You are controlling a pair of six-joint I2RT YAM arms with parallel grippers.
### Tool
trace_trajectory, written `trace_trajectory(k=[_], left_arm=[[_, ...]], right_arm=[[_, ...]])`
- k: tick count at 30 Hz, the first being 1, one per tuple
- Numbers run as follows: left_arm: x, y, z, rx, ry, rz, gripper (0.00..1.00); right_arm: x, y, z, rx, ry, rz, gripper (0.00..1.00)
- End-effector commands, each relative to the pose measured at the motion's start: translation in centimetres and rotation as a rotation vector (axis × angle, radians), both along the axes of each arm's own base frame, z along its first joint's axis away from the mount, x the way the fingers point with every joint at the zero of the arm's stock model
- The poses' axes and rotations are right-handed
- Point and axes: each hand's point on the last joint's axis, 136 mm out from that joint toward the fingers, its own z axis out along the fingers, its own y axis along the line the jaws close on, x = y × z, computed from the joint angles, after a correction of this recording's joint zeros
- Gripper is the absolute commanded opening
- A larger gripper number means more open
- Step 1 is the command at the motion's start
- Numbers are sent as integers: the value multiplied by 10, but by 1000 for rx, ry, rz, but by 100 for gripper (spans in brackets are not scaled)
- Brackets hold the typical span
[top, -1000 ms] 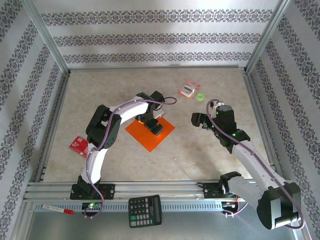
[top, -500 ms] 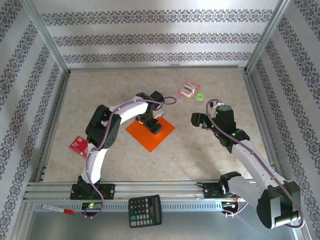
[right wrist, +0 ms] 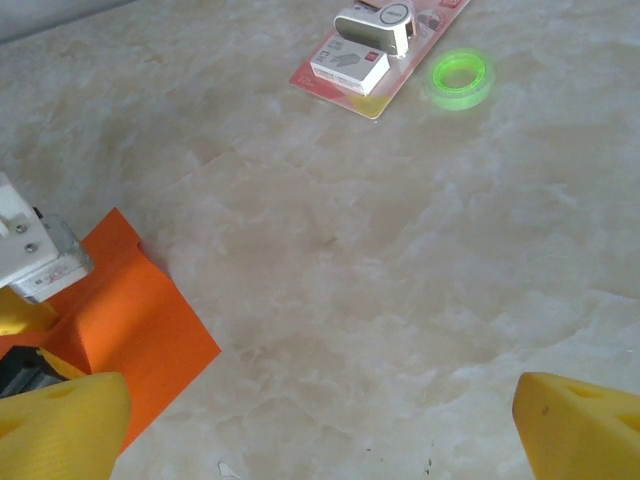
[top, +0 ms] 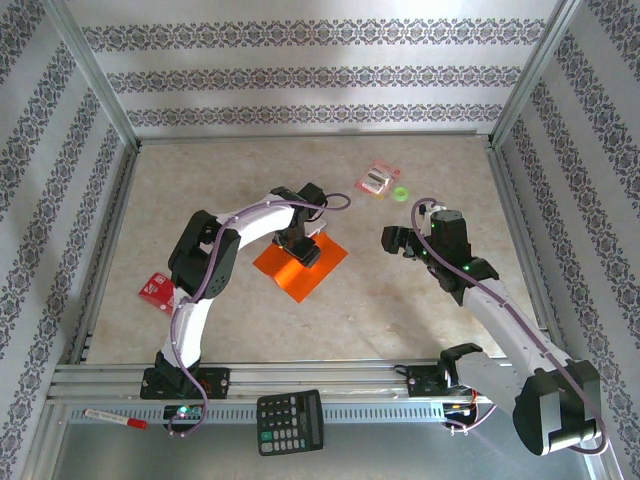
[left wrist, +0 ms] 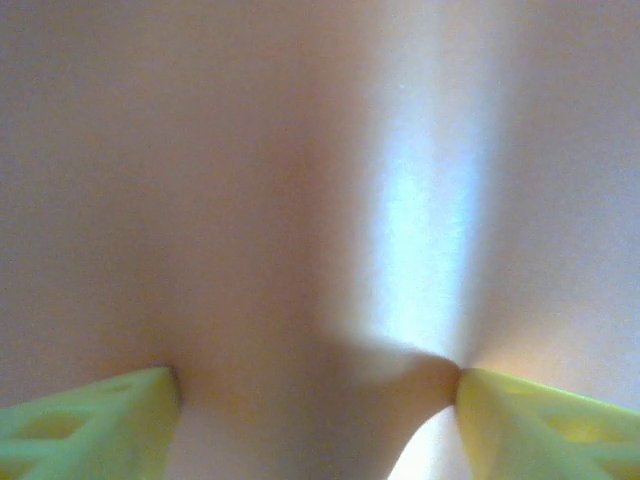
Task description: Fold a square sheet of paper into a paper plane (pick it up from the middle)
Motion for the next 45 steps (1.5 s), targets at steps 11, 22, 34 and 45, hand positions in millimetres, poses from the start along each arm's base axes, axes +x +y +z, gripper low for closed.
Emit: trace_trajectory(k=[11,22,34,45], left_arm=[[-26,-61,73,-545,1,172,23],[-42,-71,126,-1077,65,435,20],[-50,-57,53,-1069,117,677,23],[-61,-42,17,-984,104,743,28]], right_arm=[[2,4,11,28,4,15,98],[-20,45,14,128,99,196,98],[-26,114,-48,349,355,276,83],[-24,153,-95,385,478,261,56]])
